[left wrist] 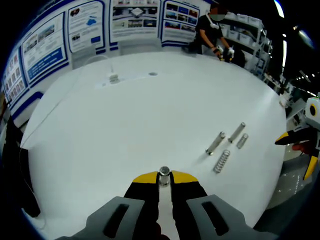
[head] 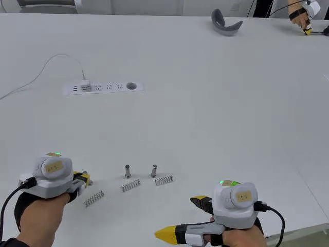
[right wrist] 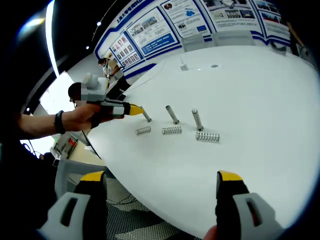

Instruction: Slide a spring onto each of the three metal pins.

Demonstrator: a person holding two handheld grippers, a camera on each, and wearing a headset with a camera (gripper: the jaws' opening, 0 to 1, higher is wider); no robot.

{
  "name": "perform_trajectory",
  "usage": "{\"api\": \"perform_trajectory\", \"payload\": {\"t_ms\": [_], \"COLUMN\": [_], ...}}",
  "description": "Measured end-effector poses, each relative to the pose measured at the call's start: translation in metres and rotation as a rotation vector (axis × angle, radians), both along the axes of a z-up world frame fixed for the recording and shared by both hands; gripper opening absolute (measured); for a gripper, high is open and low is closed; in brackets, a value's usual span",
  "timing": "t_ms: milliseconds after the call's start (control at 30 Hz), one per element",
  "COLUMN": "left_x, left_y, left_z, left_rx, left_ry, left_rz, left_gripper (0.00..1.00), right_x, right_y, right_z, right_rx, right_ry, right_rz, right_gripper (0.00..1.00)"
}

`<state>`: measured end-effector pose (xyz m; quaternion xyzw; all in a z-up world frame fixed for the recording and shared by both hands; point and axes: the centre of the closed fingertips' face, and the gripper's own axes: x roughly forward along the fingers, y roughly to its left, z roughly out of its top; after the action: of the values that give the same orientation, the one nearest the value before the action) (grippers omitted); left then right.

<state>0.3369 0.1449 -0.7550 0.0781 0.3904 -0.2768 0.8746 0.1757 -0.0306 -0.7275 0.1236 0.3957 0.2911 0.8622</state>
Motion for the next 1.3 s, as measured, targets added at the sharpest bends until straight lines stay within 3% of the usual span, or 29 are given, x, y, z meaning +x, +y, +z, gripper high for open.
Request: {"api": "perform_trajectory", "payload": {"t_ms": [633,967,1300], "left_x": [-0.004,-0.011,-0.025], "left_y": [-0.003,-0.002,0.01], "left_z": [-0.001,-0.004,-0.011], "left_rx": [0.012,0.011,-0.009], "left_ry": [-0.044,-0.023,0.029], "left_rz": [-0.014,-0.006,0.009], "left_gripper": [0.08,0.13,0.25], "right_x": [-0.001,-0.002,-0.002], "right_y": [-0.001,0.0,0.003], "right_z": [0.0,0.0,-0.001], "right_rx": [0.003,0.002,0.006], "right_ry": [-0.001,-0.004,-0.006], "right_rz": [-0.005,0.002,0.009], "right_gripper": [0.92,0.92,0.92]}}
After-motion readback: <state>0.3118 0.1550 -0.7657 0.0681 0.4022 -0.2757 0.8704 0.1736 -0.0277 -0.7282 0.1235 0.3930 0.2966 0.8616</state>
